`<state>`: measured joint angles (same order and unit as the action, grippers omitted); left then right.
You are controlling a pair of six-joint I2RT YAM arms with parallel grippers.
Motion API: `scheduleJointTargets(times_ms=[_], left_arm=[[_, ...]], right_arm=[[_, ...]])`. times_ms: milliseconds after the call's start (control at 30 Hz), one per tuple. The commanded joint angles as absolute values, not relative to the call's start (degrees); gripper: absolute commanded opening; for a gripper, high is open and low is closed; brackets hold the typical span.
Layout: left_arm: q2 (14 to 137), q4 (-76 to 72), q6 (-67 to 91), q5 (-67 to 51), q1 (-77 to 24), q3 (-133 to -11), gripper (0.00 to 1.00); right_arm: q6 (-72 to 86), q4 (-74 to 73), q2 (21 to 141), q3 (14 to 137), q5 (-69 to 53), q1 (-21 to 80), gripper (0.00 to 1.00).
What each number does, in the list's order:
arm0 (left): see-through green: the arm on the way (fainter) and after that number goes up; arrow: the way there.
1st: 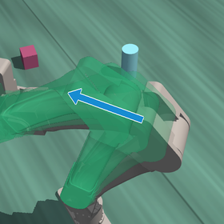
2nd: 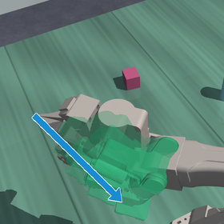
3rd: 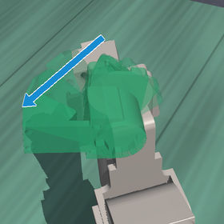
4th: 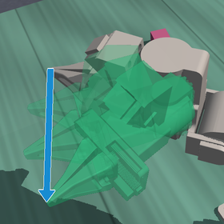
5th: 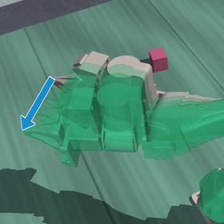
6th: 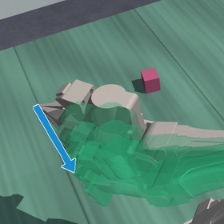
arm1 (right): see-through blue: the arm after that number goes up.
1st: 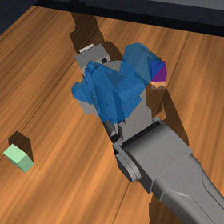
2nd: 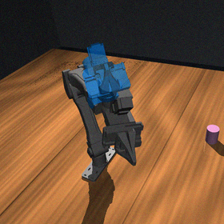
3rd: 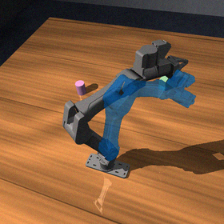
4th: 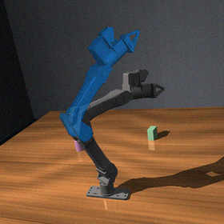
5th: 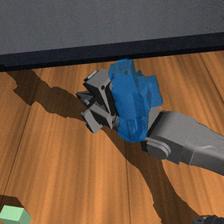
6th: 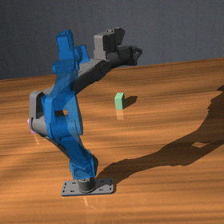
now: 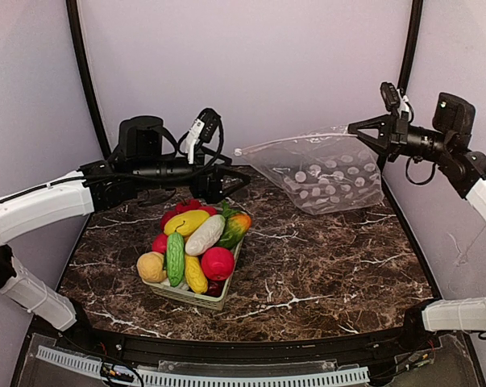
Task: Place the food in the zip-top bag and seal the zipper
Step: Pass from the right arm to the left
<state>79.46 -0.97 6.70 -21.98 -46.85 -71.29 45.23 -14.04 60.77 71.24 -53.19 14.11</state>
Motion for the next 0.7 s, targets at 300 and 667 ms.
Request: scheduleJointTargets(times_ms=[300, 667], left_arm=[[79.75, -19.44, 13.51, -24.4, -46.57, -65.79, 1.0], [83.21, -28.48, 19.76, -26.24, -45.75, -63.86, 1.0]], right_arm=[[56.36, 5.29, 59.81, 68.64, -62.07, 14.39, 0.0], [62.29, 15.02, 59.13, 66.67, -63.46, 14.41, 0.0]])
